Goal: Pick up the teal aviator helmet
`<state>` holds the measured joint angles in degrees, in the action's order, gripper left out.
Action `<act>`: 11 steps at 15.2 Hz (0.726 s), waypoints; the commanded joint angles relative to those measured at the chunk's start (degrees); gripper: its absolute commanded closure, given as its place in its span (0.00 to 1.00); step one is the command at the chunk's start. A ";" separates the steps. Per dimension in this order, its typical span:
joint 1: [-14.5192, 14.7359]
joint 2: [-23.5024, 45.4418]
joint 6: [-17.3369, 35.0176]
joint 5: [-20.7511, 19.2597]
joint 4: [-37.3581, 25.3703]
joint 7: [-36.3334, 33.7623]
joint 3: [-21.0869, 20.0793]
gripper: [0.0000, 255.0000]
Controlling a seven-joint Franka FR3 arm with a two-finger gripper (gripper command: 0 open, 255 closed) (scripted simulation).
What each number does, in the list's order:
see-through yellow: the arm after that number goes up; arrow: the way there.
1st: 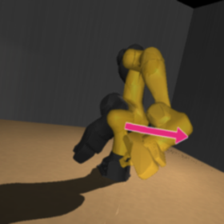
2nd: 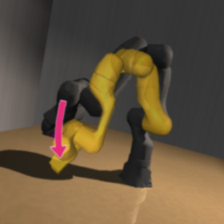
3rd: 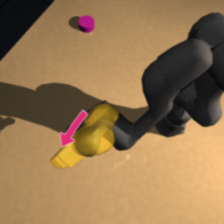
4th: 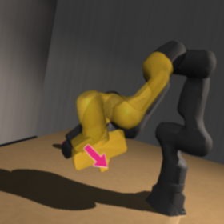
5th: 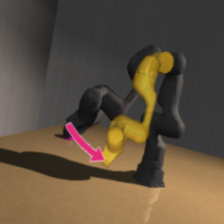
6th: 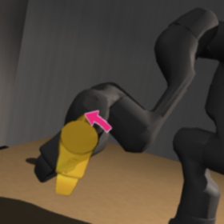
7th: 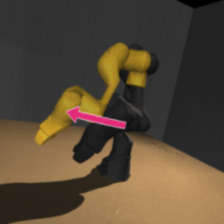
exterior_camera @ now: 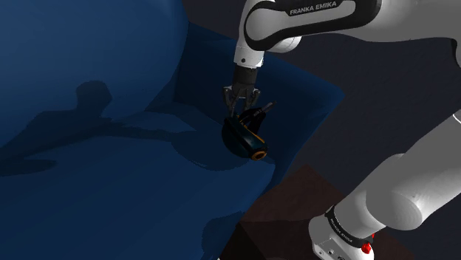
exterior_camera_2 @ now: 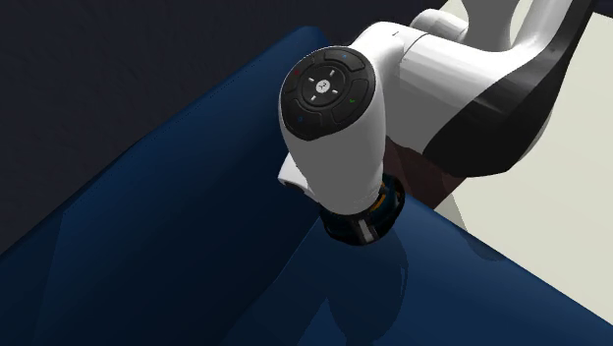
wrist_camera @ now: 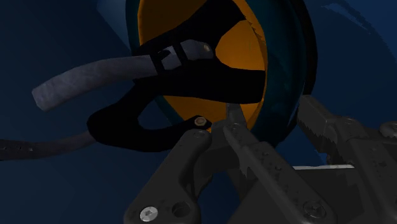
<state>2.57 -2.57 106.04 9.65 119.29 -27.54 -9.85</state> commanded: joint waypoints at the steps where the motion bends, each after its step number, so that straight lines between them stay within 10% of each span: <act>1: 0.00 0.02 -0.01 -0.01 0.03 0.03 0.00 1.00; 11: -0.12 -1.46 -6.04 -0.06 -4.56 -0.64 0.16 1.00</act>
<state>2.46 -3.69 100.72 9.58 115.22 -28.10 -9.71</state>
